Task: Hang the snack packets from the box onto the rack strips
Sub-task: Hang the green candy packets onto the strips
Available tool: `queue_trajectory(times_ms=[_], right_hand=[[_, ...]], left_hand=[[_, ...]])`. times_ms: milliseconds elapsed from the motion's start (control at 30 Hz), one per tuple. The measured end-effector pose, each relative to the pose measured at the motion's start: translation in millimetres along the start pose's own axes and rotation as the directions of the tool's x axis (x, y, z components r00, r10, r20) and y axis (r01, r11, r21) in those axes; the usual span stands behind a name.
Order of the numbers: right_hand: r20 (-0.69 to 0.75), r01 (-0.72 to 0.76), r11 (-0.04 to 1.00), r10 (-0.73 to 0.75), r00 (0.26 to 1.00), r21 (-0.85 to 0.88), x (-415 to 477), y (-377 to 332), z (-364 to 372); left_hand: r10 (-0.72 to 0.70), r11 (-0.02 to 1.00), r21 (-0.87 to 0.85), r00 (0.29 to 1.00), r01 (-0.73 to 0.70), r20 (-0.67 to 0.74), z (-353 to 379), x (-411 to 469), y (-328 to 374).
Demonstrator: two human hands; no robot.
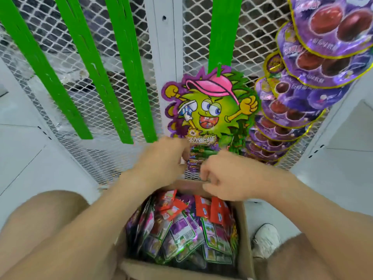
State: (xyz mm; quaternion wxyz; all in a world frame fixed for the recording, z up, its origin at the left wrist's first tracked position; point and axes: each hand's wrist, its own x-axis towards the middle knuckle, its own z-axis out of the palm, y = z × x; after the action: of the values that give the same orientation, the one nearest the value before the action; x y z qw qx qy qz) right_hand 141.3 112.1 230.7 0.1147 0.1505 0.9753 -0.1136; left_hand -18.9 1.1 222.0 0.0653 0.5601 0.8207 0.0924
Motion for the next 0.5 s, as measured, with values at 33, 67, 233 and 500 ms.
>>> queue_trajectory(times_ms=[33,67,233,500], right_hand=[[0.124,-0.003,0.998,0.010,0.992,-0.063,2,-1,10],[0.212,0.009,0.993,0.016,0.977,-0.115,3,-4,18],[0.336,0.098,0.985,-0.047,0.941,-0.138,21,-19,33],[0.337,0.109,0.986,-0.062,0.940,-0.123,54,-28,50]], left_hand=[[-0.026,0.996,0.093,0.975,0.006,0.221,21,1,-7],[-0.045,0.986,0.166,0.917,-0.023,0.396,43,4,-15],[-0.313,0.946,0.262,0.745,0.190,0.590,138,-10,-54],[-0.531,0.847,0.230,0.767,0.478,0.361,216,-49,-89]])
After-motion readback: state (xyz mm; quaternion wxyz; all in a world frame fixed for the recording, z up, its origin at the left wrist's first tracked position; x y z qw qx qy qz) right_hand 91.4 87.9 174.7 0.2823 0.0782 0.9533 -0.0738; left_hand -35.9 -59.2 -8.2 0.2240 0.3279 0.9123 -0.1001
